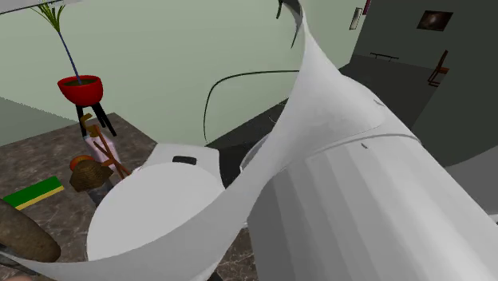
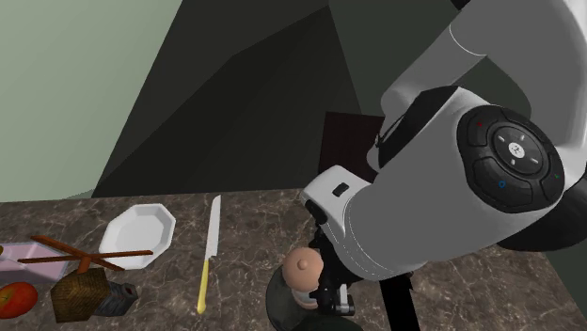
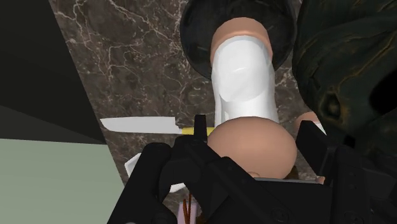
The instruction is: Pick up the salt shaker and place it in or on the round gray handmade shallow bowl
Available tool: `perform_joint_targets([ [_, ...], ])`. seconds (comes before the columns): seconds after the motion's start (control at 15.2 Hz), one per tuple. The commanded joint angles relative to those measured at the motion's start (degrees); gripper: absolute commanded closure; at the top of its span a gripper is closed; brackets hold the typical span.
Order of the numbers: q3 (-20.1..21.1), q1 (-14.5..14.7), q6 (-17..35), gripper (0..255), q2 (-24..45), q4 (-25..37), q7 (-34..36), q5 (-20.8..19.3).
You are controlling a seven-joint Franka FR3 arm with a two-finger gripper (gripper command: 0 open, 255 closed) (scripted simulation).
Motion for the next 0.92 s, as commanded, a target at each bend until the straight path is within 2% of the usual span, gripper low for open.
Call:
perform_joint_targets([
  [0.0, 0.2, 0.0, 1.6, 255, -0.2, -1.5, 0.1, 0.2],
  [0.46, 1.6, -0.7, 6.3, 255, -1.3, -5.7, 0.2, 1.3],
  [0.86, 1.7, -0.7, 6.3, 255, -1.2, -5.7, 0.3, 1.2],
])
